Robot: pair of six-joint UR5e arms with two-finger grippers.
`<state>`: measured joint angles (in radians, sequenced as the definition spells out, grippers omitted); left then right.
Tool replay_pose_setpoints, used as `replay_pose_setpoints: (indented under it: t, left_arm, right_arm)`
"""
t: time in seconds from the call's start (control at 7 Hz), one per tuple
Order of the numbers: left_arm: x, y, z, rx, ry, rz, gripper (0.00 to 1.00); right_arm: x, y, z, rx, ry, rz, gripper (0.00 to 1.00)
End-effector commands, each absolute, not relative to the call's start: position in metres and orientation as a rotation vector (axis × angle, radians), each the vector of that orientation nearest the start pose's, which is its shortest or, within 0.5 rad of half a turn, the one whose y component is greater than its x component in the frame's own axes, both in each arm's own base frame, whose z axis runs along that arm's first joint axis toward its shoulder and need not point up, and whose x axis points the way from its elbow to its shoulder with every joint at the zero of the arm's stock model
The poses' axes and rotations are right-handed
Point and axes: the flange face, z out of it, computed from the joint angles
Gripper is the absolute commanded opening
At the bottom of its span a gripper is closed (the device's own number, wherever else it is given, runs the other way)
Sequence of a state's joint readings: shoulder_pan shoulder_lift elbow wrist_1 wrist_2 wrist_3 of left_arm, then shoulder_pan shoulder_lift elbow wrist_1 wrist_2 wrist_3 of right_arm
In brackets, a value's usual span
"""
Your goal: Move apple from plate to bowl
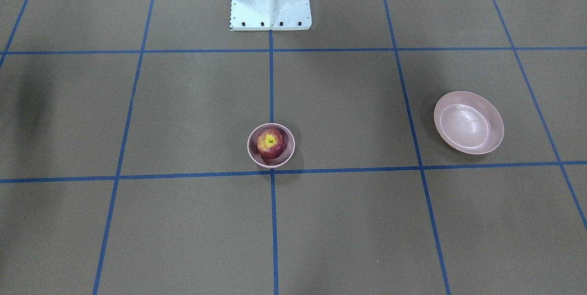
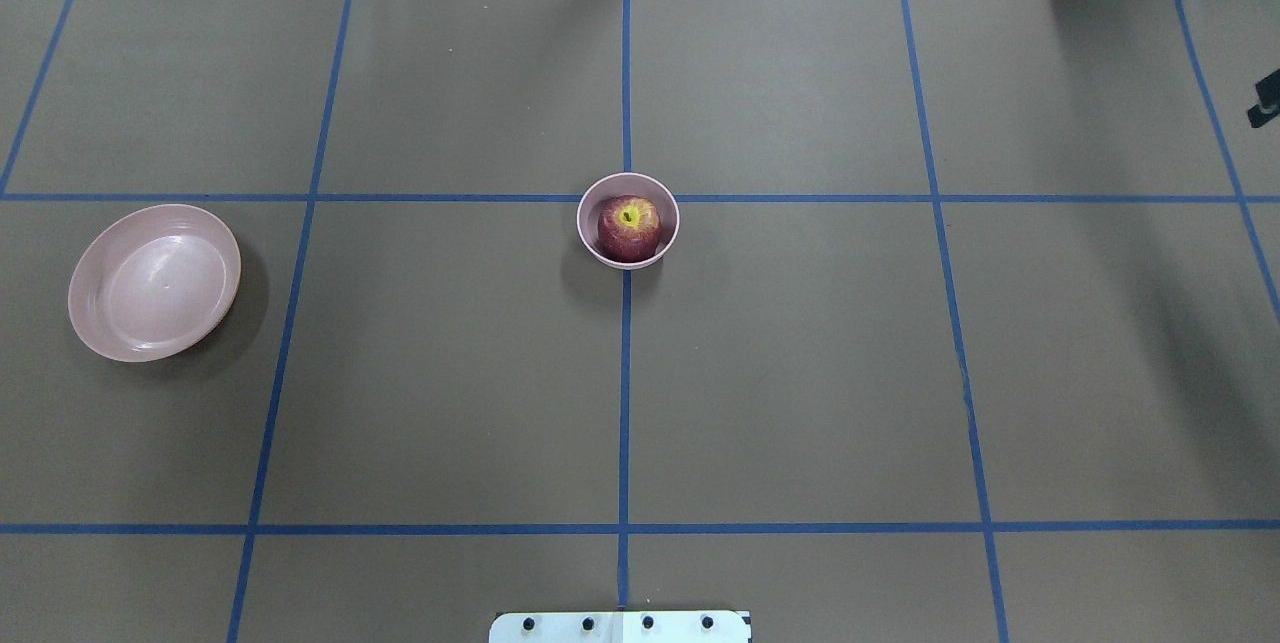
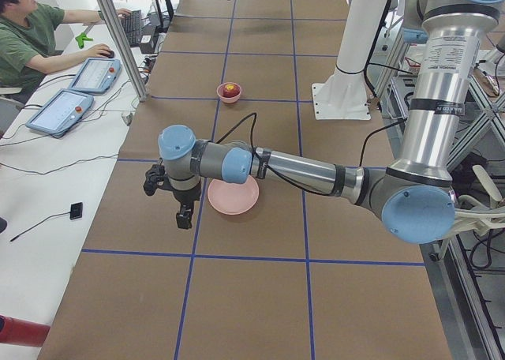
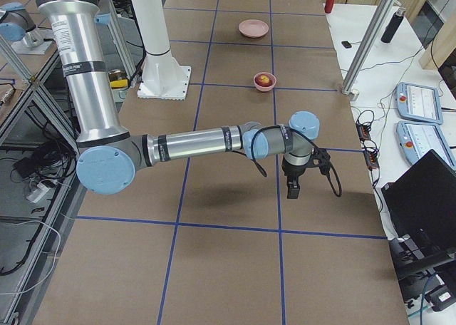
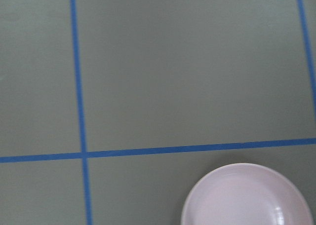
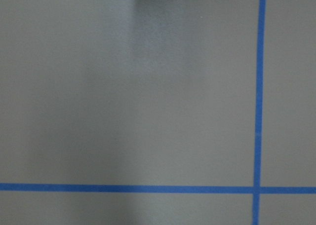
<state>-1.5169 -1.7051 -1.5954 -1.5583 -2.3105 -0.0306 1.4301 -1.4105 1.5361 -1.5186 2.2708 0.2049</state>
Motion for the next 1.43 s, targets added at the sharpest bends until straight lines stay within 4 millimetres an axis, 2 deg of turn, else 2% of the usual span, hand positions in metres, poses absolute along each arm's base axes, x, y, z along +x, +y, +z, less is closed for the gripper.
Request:
replay_pose_setpoints:
  t: [0.0, 0.14, 0.71, 0.86, 1.0, 1.14, 1.29]
  left_arm:
    - [-0.075, -0.526, 0.621, 0.133, 0.736, 0.058, 0.99]
    - [-0.077, -0.502, 0.648, 0.139, 0.729, 0.055, 0.99]
    - [-0.083, -0.495, 0.657, 0.059, 0.739, -0.046, 0.99]
    - [-0.082, -0.497, 0.652, 0.061, 0.740, -0.058, 0.99]
    - [-0.078, -0.502, 0.639, 0.053, 0.748, -0.142, 0.99]
    - [-0.069, -0.505, 0.629, 0.050, 0.758, -0.152, 0.99]
    - [-0.064, -0.505, 0.629, 0.045, 0.762, -0.144, 0.99]
  right_arm:
    - [0.036, -0.524, 0.630, 0.006, -0.787, 0.049, 1.00]
    - [0.043, -0.515, 0.637, -0.014, -0.786, 0.071, 1.00]
    - [0.045, -0.508, 0.645, -0.048, -0.766, 0.089, 1.00]
    - [0.047, -0.507, 0.645, -0.047, -0.766, 0.091, 1.00]
    - [0.049, -0.506, 0.646, -0.049, -0.767, 0.096, 1.00]
    - [0.049, -0.505, 0.647, -0.050, -0.767, 0.096, 1.00]
    - [0.049, -0.501, 0.650, -0.055, -0.767, 0.100, 1.00]
